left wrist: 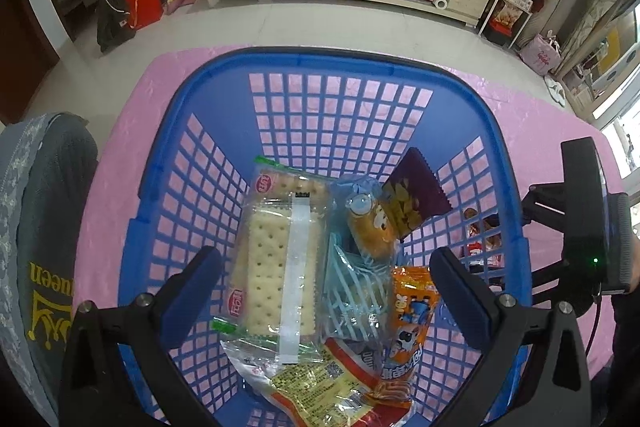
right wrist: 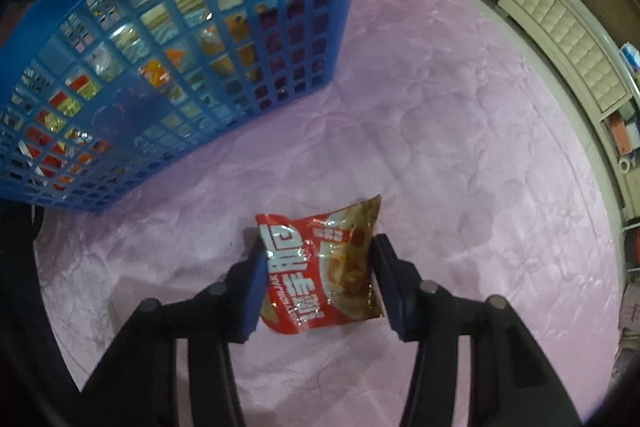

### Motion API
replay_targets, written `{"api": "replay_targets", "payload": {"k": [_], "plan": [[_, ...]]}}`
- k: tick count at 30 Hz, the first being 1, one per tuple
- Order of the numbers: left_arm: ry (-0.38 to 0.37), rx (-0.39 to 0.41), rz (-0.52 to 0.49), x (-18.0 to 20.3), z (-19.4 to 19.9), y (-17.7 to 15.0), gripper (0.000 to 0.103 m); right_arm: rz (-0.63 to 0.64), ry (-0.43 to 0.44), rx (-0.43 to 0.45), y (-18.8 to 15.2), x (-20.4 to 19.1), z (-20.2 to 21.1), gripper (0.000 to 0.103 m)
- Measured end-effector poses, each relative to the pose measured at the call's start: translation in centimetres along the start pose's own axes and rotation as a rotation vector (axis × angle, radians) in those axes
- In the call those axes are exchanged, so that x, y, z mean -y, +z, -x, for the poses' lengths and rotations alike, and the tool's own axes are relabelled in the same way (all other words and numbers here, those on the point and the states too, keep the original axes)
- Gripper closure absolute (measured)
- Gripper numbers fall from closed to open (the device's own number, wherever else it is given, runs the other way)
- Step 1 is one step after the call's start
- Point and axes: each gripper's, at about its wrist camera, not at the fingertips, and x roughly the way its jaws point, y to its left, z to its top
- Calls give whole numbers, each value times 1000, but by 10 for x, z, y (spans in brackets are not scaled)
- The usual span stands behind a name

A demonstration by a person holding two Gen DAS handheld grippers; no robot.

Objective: Organize snacks

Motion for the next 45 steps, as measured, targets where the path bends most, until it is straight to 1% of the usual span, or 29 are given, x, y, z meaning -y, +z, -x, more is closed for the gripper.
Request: {"api": "replay_targets", "payload": {"k": [2,5,6,9,10,12,15,17,21,28,33,37,41,43,45], "plan": [[-10,-1,-2,0,1,-1,0,-20,0,10,-2,-2,2,52],[-19,8,-2,-1,6,-3,0,-77,16,31,0,-5,11,62],[-23,10,1,-2,7,-2,0,-89,23,35,1,-5,13,67],[-29,24,7,-5,13,-5,0,-95,4,41,3,-12,19,74],[-31,27,5,-5,14,-7,0,-108,12,38,2,-13,21,76],[-31,34,1,-5,19,-11,0,-122,2,47,1,-16,28,83],[-33,41,-3,-6,24,-16,0,-137,-2,54,-2,-22,38,89],[-35,50,-6,-6,30,-19,0,-142,-4,58,-4,-29,45,91],[-29,69,-15,-6,42,-25,0,-139,-28,84,-6,-43,66,92],[-33,123,-16,-13,79,-42,0,-143,-80,156,-6,-75,122,92],[-42,168,-14,-23,108,-54,0,-132,-99,233,12,-92,162,92],[-41,196,-15,-30,126,-62,0,-119,-100,294,23,-107,183,92],[-48,218,-11,-38,139,-70,0,-108,-89,342,36,-120,194,92],[-49,227,-13,-41,143,-75,0,-108,-84,353,42,-129,198,92],[-47,235,-14,-45,146,-77,0,-107,-61,368,49,-138,200,92]]}}
